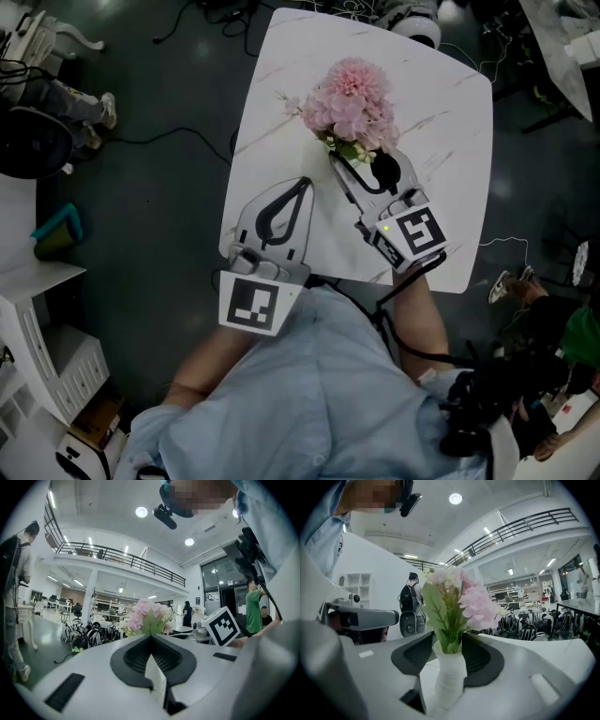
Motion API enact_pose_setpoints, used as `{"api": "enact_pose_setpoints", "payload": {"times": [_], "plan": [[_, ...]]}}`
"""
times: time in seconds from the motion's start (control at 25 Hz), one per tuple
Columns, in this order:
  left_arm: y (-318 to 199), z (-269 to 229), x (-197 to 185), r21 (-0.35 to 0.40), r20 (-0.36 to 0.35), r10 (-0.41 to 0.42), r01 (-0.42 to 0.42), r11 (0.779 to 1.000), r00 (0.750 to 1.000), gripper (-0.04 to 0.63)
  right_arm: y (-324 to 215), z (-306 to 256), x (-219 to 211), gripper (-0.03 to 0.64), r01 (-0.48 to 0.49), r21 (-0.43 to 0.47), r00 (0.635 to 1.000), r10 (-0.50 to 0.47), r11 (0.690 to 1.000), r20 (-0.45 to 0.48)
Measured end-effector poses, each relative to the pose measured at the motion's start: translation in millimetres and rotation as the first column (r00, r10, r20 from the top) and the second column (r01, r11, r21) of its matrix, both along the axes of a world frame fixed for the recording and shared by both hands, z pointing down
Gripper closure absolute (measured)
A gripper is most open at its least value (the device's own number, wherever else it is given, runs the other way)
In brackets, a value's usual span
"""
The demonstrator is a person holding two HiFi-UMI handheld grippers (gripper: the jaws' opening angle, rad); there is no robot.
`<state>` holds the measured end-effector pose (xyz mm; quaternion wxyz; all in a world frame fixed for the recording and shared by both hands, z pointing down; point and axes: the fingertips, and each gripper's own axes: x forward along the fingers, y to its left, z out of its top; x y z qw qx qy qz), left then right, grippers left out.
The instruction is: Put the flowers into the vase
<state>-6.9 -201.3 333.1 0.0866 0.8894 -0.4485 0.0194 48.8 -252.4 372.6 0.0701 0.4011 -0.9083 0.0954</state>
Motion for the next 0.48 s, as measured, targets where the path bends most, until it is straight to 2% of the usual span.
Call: {"api": "enact_pose_setpoints", "payload": {"times": [0.2, 0.4, 0.48], "plan": [[3, -2, -2, 0.005, 0.001, -0.008, 0.008, 1.000, 1.000, 0.591, 7, 4, 6, 0.422, -0.028, -0.023, 0.994, 0.025, 0.999, -0.110], [7, -5, -1, 0.010, -0.008, -0.005, 0.005, 1.000, 1.000, 0.592, 14, 6, 4, 0.422, -0.047, -0.065, 0.967, 0.029, 0.997, -0.253], [9, -7, 0, 0.011, -0.013, -0.005, 0.005, 1.000, 1.000, 0.592, 17, 7, 6, 0.422, -0.054, -0.099, 0.965, 0.027, 0.994, -0.263]]}}
